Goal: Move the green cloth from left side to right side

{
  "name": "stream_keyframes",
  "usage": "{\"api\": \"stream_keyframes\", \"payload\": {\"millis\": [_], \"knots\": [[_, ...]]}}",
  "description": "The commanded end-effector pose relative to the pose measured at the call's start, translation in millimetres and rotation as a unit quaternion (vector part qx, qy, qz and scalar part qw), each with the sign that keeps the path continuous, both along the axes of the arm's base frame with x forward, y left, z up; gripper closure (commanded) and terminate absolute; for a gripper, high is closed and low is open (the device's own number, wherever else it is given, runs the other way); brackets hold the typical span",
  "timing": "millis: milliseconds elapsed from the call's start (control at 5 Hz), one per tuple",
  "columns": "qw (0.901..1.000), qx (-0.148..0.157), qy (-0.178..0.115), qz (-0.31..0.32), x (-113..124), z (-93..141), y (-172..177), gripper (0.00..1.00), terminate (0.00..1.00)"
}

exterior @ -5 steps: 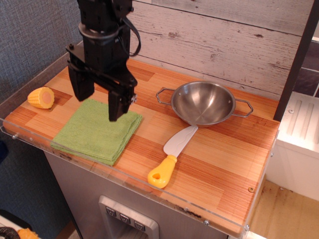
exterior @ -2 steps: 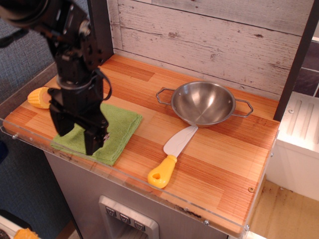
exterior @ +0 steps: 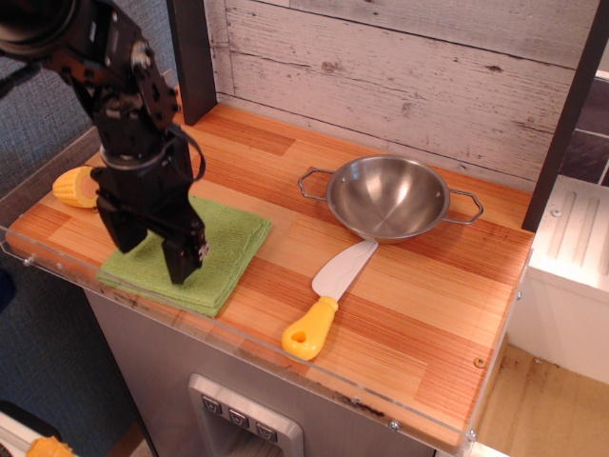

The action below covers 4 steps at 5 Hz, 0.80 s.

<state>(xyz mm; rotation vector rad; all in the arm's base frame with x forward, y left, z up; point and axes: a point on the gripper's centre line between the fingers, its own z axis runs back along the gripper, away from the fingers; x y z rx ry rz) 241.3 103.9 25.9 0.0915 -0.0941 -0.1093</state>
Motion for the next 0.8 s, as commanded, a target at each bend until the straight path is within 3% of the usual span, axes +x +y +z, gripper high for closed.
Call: {"api": "stream_keyframes", "payload": {"millis": [0, 400, 600], "knots": [[0.999, -0.026, -0.02, 0.029, 13.2, 4.0, 16.5, 0.0, 0.0], [0.999, -0.009, 0.042, 0.007, 12.0, -32.2, 6.3, 0.0, 0.0], [0.9982, 0.007, 0.06, 0.004, 14.9, -41.3, 5.2, 0.0, 0.0]]}}
